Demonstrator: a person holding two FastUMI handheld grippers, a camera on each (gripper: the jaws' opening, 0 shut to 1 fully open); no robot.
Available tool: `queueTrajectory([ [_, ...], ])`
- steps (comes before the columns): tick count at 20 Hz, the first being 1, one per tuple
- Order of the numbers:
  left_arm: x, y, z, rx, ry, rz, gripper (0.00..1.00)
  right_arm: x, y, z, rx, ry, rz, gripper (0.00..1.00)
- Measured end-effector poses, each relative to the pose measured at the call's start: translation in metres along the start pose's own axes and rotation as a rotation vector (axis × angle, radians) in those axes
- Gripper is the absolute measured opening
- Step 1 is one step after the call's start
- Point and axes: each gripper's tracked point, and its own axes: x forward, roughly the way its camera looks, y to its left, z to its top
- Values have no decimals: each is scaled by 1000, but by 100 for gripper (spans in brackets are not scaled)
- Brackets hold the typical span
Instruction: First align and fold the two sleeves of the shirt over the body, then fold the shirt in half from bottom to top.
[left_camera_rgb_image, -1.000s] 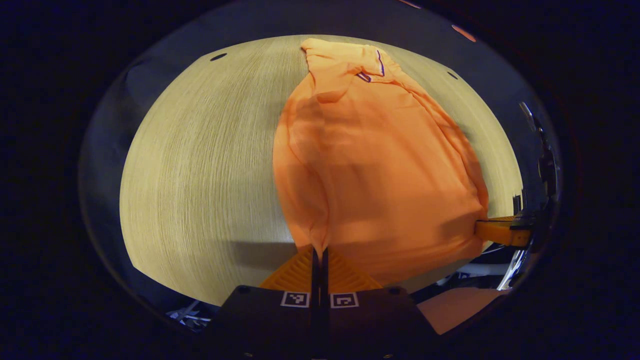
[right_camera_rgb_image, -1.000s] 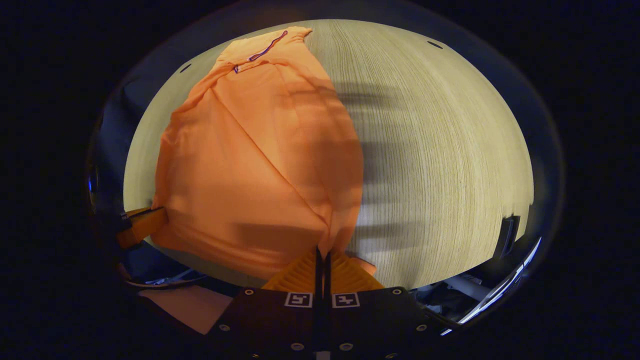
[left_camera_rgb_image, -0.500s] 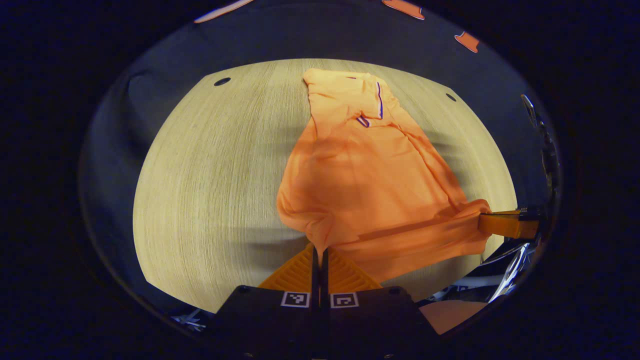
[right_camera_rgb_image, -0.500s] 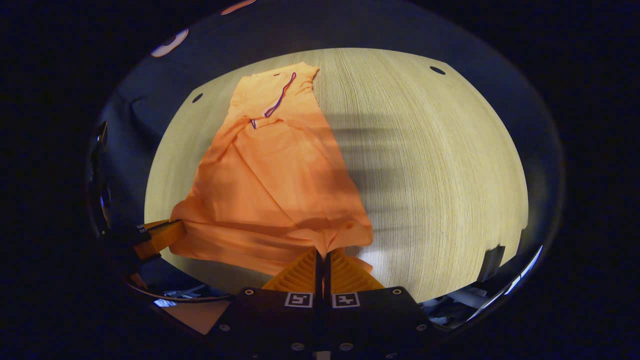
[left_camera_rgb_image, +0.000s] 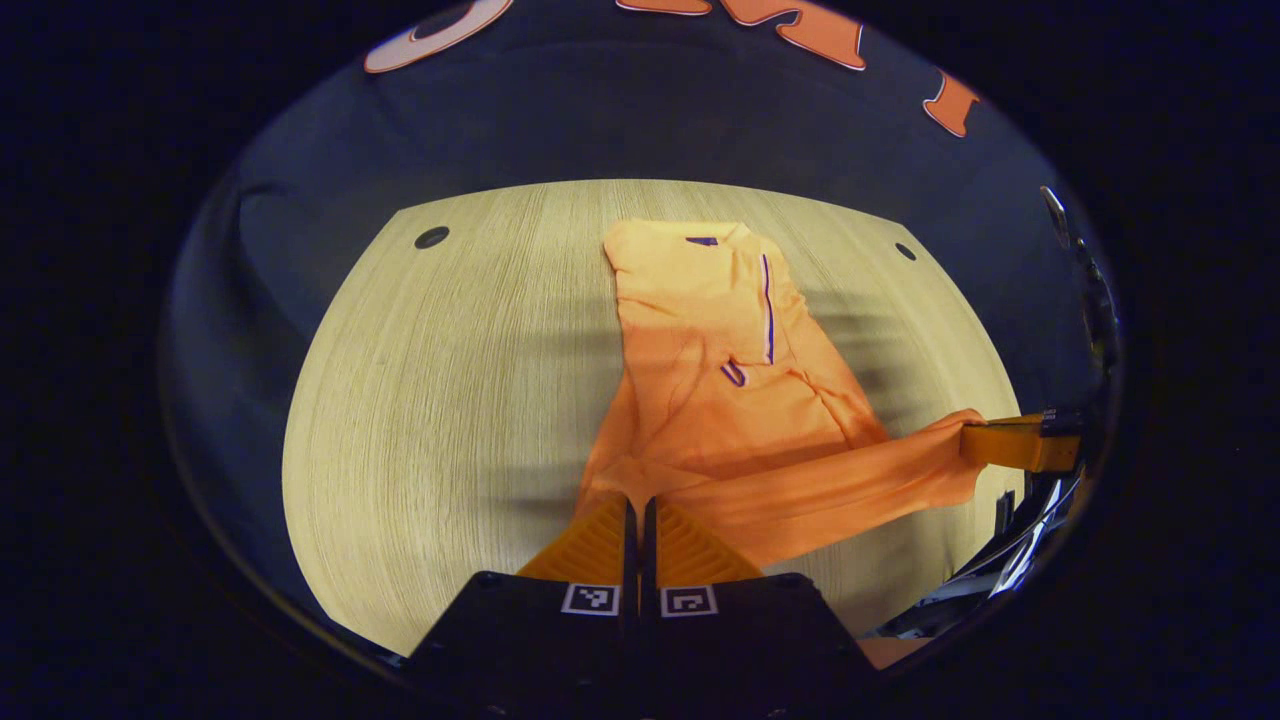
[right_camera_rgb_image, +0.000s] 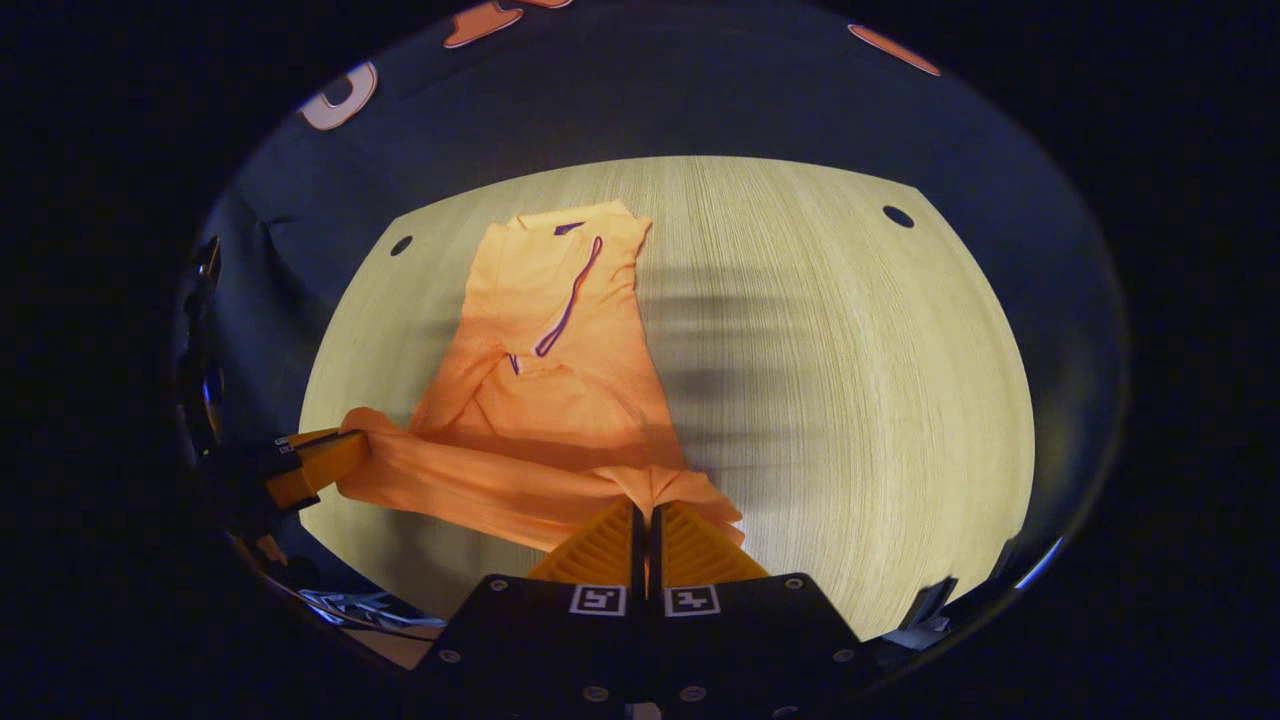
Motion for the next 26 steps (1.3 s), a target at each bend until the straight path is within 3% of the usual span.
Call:
queueTrajectory([
  [11, 65, 32, 134, 14, -88, 15, 1, 46, -4, 140, -10, -114, -29, 0],
  [15, 99, 47, 185, 29, -122, 47, 1, 81, -3, 186, -1, -133, -41, 0],
  [24, 171, 60, 204, 52, -68, 90, 2, 149, -4, 208, 80, -74, -4, 1],
  [25, 171, 57, 204, 55, -69, 85, 8, 153, -4, 209, 92, -69, 3, 2],
  [26, 170, 56, 208, 57, -72, 87, 8, 153, -4, 210, 104, -66, 8, 6],
])
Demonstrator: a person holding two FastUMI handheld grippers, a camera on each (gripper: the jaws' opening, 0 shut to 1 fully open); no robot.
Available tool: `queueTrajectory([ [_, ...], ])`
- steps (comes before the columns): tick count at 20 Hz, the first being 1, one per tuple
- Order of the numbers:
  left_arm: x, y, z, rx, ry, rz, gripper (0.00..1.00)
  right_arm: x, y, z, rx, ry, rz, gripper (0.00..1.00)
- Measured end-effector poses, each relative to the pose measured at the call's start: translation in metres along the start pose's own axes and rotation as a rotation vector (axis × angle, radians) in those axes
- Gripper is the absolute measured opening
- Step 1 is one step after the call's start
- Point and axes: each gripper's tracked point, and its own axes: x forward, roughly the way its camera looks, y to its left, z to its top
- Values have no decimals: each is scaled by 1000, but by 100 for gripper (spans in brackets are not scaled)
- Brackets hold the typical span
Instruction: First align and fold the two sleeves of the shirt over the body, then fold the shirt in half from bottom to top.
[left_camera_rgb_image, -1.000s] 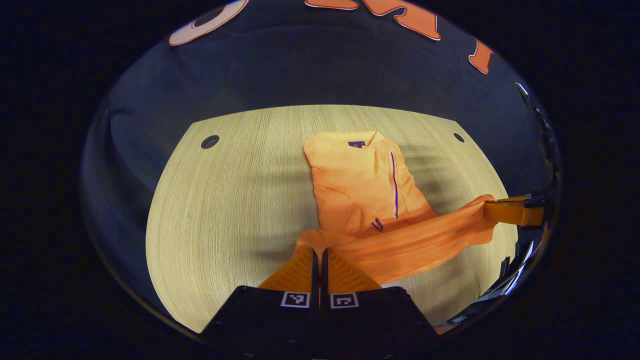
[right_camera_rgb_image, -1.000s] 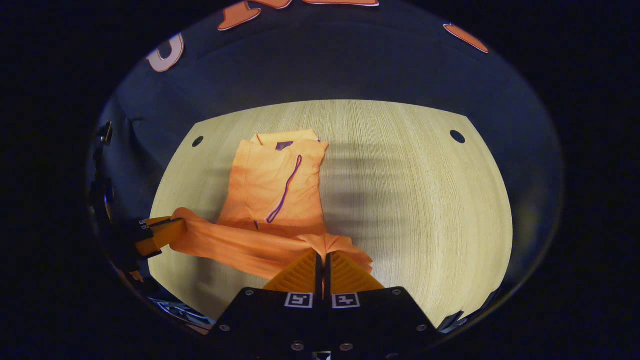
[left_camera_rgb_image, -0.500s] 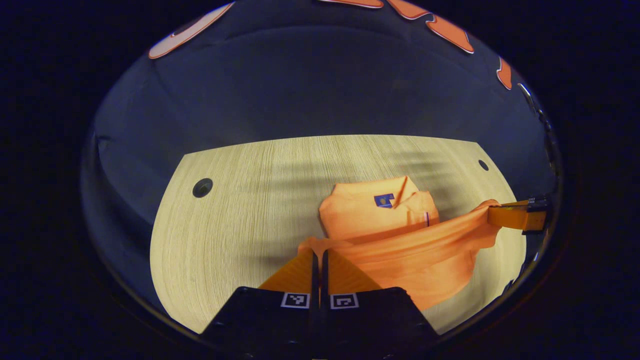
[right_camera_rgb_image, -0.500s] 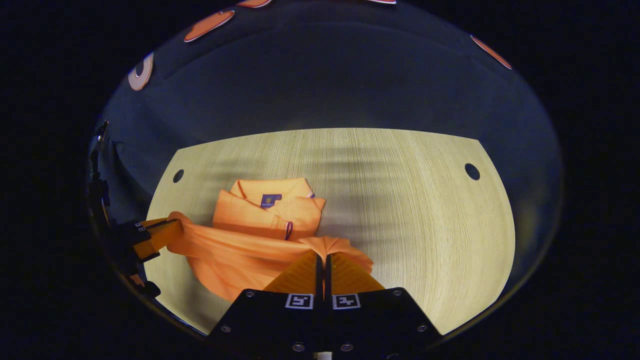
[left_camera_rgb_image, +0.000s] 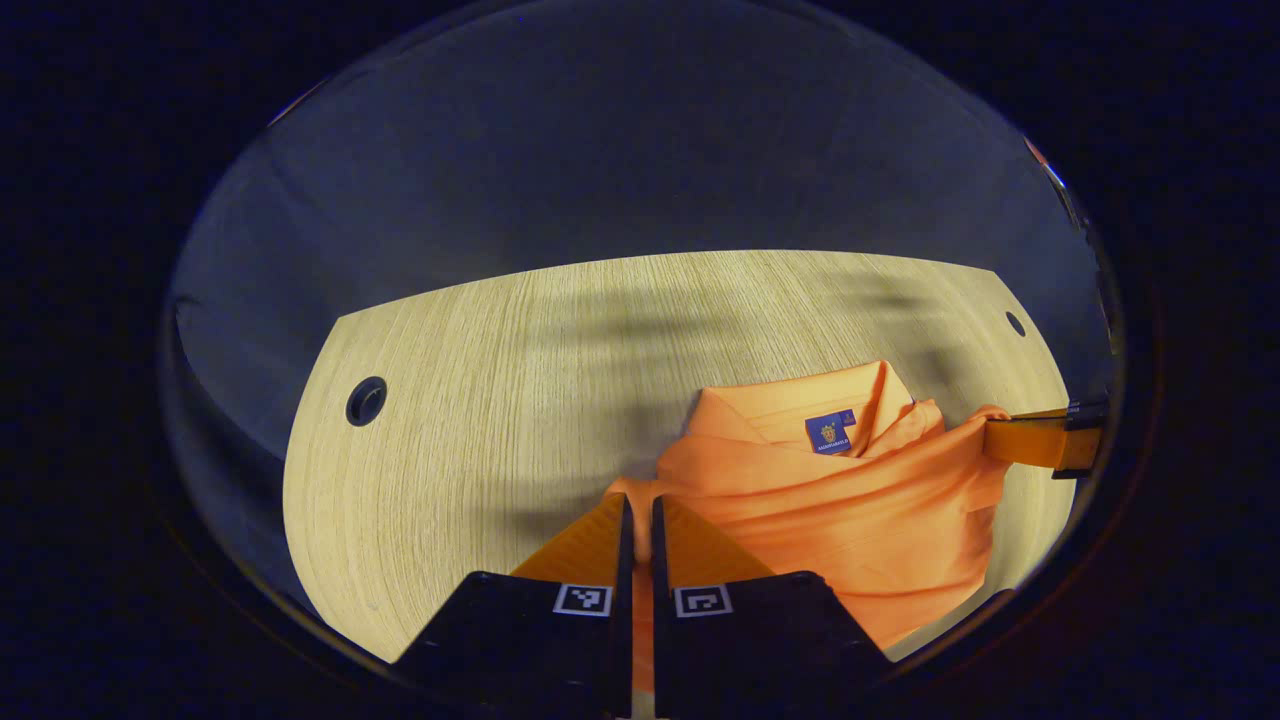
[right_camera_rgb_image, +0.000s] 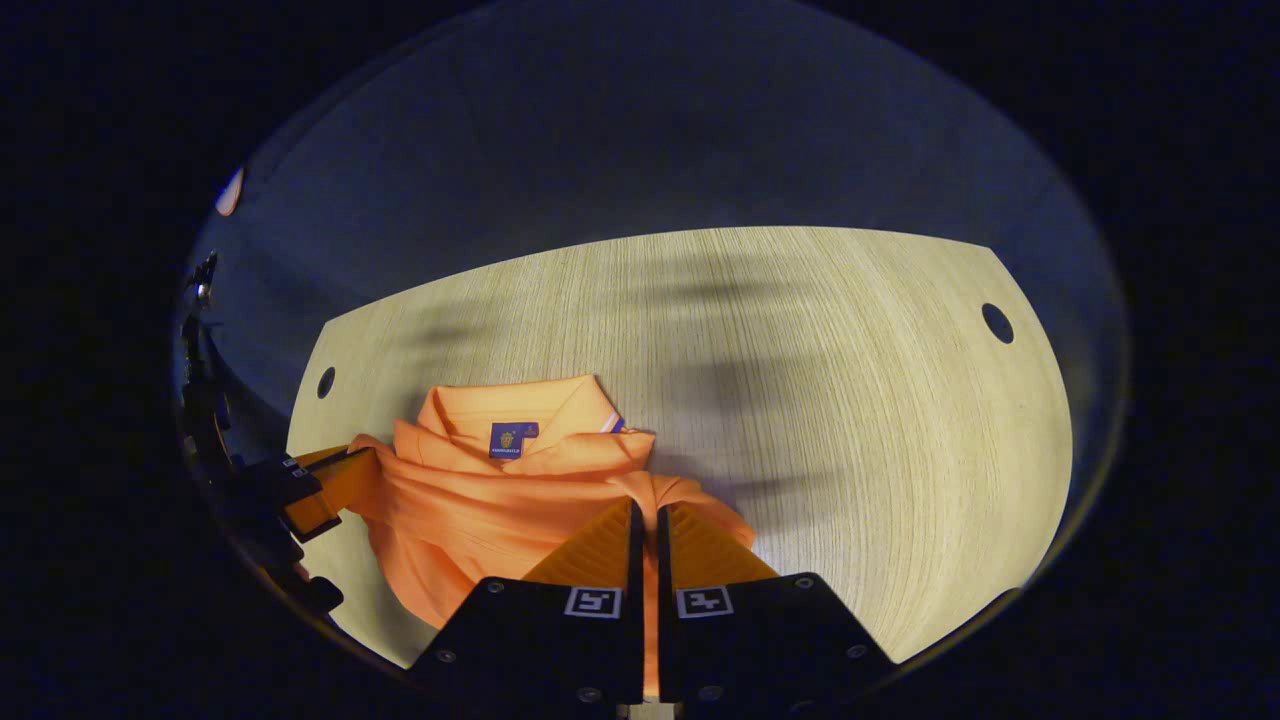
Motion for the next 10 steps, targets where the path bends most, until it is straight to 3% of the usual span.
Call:
queueTrajectory([
  [2, -6, -2, 4, -7, -21, -11, 30, 3, -2, 1, 5, -6, -4, 8],
  [3, -5, -3, 4, -8, -29, -13, 53, 2, -1, 3, 3, -11, -1, 12],
  [5, -9, 4, 8, -8, -45, 17, 99, 0, -1, 5, -8, -28, -16, 56],
  [7, -18, 7, 15, -13, -72, 22, 97, -6, -2, 9, -18, -52, -23, 100],
  [10, -40, 9, 29, -18, -131, 34, 97, -27, 4, 20, -10, -100, -2, 100],
])
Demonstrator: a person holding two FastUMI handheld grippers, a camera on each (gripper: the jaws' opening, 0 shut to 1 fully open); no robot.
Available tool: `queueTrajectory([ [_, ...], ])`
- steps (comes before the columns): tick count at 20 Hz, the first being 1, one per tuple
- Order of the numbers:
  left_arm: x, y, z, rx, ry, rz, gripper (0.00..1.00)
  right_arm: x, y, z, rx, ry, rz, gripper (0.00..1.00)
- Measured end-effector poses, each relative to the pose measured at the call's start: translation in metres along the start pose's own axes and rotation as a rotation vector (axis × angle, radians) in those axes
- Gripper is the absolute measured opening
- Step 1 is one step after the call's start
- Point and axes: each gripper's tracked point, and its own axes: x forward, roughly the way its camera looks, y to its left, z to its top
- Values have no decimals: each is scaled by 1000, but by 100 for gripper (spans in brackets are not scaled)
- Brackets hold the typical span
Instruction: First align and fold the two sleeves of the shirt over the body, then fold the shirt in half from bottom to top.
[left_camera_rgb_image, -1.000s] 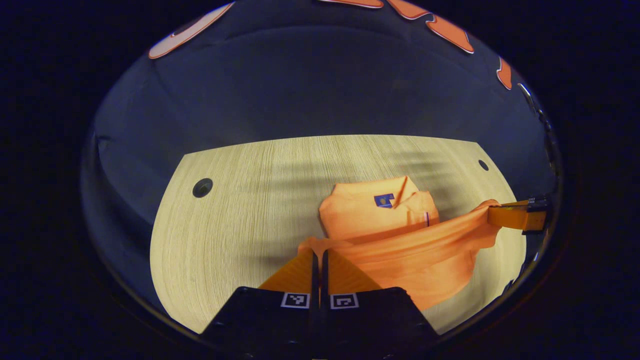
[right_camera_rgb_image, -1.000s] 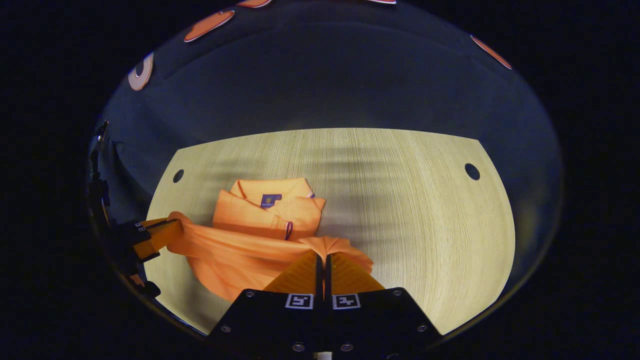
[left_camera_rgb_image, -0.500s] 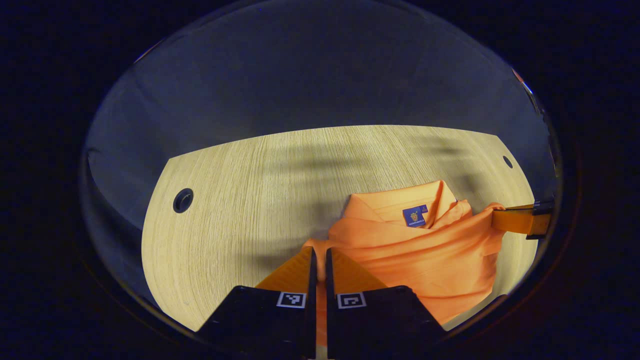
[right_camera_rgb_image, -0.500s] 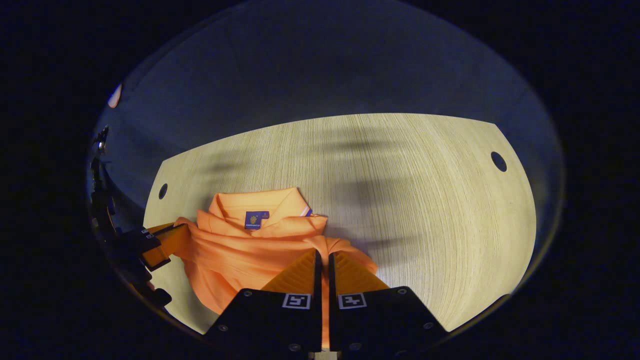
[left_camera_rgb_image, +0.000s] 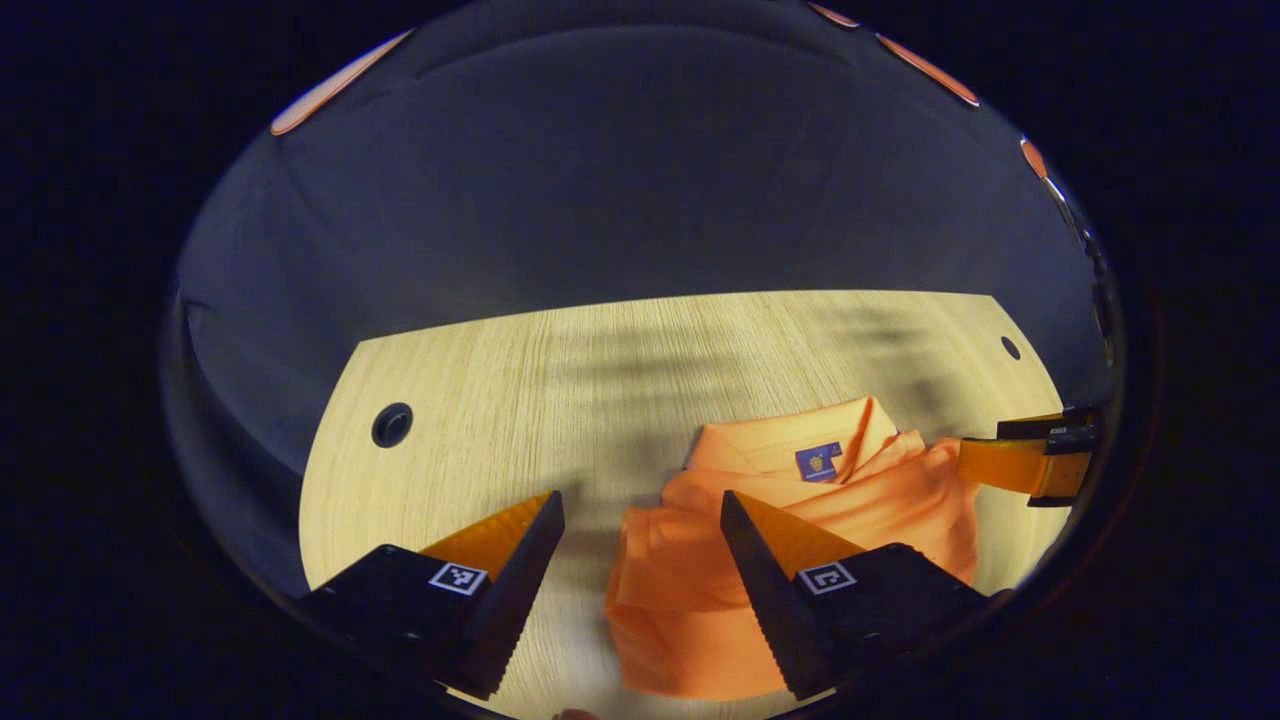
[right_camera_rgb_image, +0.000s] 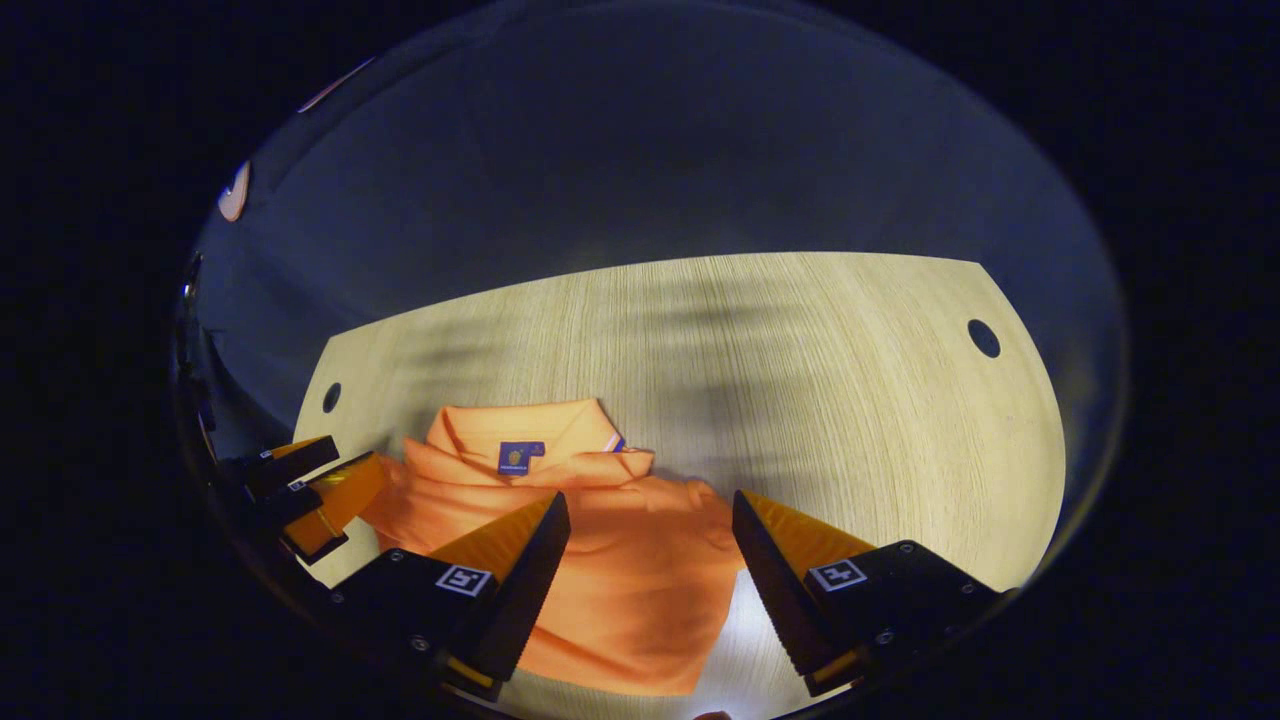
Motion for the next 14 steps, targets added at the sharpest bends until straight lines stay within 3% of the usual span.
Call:
queueTrajectory([
  [4, -58, 2, 38, -39, -129, 3, 97, -51, 8, 21, -6, -105, 22, 99],
  [8, -149, 12, 80, -67, -315, 20, 97, -127, 18, 39, -61, -265, 42, 99],
  [14, -261, 6, 88, -86, -509, 44, 96, -240, 34, 41, -146, -501, 77, 99],
])
